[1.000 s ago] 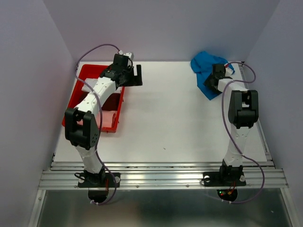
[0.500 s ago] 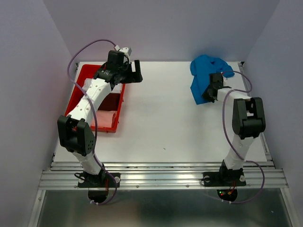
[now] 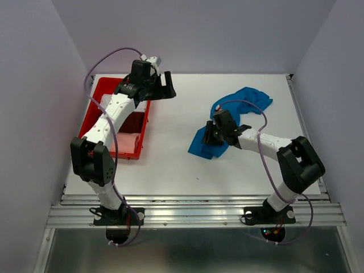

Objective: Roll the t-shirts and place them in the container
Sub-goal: Move the T-shirt to the center of the board.

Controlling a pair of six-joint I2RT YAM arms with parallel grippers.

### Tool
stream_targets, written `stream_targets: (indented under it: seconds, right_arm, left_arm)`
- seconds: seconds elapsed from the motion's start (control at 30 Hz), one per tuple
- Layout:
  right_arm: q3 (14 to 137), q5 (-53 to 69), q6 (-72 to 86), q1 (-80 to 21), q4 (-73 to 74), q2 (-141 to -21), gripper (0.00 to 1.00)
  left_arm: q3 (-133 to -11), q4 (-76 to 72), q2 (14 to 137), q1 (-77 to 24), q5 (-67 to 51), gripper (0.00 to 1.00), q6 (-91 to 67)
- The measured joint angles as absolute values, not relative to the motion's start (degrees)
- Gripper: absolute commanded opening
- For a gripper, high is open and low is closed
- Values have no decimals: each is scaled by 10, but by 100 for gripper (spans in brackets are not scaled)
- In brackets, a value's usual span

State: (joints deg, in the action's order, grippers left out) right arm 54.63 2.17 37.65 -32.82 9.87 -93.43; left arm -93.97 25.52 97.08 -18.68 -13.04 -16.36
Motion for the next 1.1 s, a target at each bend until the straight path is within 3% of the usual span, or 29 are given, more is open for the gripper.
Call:
stream_targets:
  seconds: [0.03,0.07,0.47,0.83,0.9,0.93,0.97,1.0,1.03,1.1]
  right_arm:
    - [551,17,363,-329,103,-934,56]
    - [556,10,354,-328,106,-934,57]
    - [648,-43,305,-163,160,-933,59]
    - [767,-78,290,-135,179,-1066,68]
    - [787,-81,288,-135,185,-1088,57]
    - [804,-81,287,-135,188,-1105,45]
    - [824,-81,285,-135,192,-1124,17]
    - [834,-82,289,-135,194,-1133,5]
    - [842,-81,288,-135,194,-1141,1]
    - [848,-81,295,-135,197,-1145,1]
  left_arm:
    - [-940,255,974,-190,-131,98,-163]
    - [-937,253,980,-196,-131,98,-163]
    - [-804,235,1023,-329,-122,91,-191]
    - [-708,219,1030,-388,-53,84,-233]
    - [-696,217,1030,-387,-44,83,-235]
    - [-693,217,1031,-386,-43,83,-235]
    - [-688,217,1032,-385,-40,83,-236]
    - [-687,216,1033,-385,-38,83,-236]
    - [-687,216,1033,-385,-37,83,-237]
    - [-687,214,1033,-385,-35,83,-237]
